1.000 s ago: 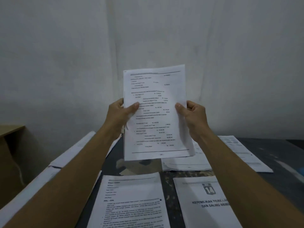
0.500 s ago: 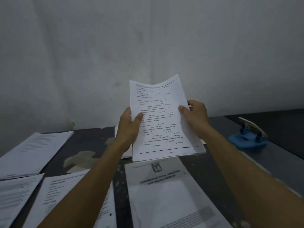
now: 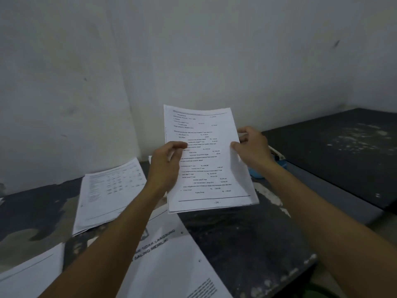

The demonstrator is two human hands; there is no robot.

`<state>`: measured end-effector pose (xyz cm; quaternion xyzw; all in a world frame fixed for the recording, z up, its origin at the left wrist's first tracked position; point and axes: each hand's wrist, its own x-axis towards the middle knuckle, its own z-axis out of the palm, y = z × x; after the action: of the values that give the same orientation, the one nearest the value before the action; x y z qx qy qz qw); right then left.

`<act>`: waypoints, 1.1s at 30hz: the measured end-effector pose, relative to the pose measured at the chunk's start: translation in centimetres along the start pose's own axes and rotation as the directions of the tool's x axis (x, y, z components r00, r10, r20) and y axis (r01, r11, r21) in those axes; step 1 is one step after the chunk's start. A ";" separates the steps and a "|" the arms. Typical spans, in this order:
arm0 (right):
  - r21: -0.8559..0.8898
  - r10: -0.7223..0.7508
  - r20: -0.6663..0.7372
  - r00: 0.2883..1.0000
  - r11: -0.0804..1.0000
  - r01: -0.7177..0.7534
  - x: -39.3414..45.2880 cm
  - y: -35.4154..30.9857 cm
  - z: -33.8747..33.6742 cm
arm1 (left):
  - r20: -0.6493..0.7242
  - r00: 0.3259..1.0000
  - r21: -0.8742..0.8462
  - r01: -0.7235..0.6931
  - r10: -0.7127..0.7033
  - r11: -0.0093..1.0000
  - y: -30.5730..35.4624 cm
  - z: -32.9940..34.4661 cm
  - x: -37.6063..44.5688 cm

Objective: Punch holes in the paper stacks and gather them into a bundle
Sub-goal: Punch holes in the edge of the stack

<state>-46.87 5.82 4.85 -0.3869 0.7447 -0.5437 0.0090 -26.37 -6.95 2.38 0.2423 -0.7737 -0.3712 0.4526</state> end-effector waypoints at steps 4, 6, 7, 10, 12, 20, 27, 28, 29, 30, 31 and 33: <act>0.040 0.035 0.016 0.999 0.999 -0.035 2.6 2.0 -2.4 | 0.007 1.000 -0.041 0.024 -0.023 0.999 -0.6 2.7 1.9; 0.063 0.033 0.035 0.999 0.997 -0.035 4.1 2.9 -3.1 | 0.018 0.997 -0.114 0.071 -0.070 0.991 -0.9 4.2 2.7; 0.065 0.030 0.036 0.999 0.997 -0.032 4.9 3.4 -3.4 | 0.019 0.994 -0.143 0.112 -0.111 0.983 -1.0 4.9 3.1; 0.037 -0.006 -0.015 1.000 0.999 0.006 7.3 5.1 -4.2 | 0.020 0.985 -0.155 0.174 -0.173 0.973 -1.6 7.1 4.6; -0.032 -0.045 -0.070 0.997 0.999 0.043 8.8 6.3 -4.5 | 0.011 0.982 -0.155 0.185 -0.186 0.970 -2.1 8.5 5.4; -0.255 0.083 0.214 0.973 0.967 -0.026 11.5 10.9 -4.1 | 0.008 0.919 -0.125 0.391 -0.393 0.912 -5.0 12.6 5.8; -0.335 0.160 0.283 0.946 0.940 -0.059 11.5 12.7 -3.6 | 0.035 0.877 -0.033 0.481 -0.480 0.876 -6.4 16.0 5.3; -0.325 0.188 0.296 0.936 0.942 -0.087 11.6 12.7 -3.7 | 0.032 0.870 -0.031 0.494 -0.493 0.869 -6.4 16.5 5.3; -0.319 0.217 0.313 0.925 0.941 -0.112 11.7 12.8 -3.8 | 0.028 0.865 -0.026 0.502 -0.501 0.864 -6.4 17.0 5.2; -0.318 0.240 0.331 0.912 0.939 -0.131 11.7 12.8 -4.0 | 0.023 0.862 -0.019 0.506 -0.506 0.862 -6.4 17.4 5.2; -0.320 0.257 0.348 0.901 0.936 -0.144 11.8 12.9 -4.1 | 0.016 0.861 -0.012 0.508 -0.508 0.861 -6.4 17.7 5.1; -0.324 0.284 0.365 0.887 0.931 -0.165 11.9 12.8 -4.1 | 0.002 0.860 -0.004 0.511 -0.511 0.860 -6.2 18.4 4.9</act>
<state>-64.22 3.53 0.94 -0.3986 0.8367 -0.3342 0.1711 -44.60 -7.69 -5.82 0.4375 -0.6812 -0.4796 0.3384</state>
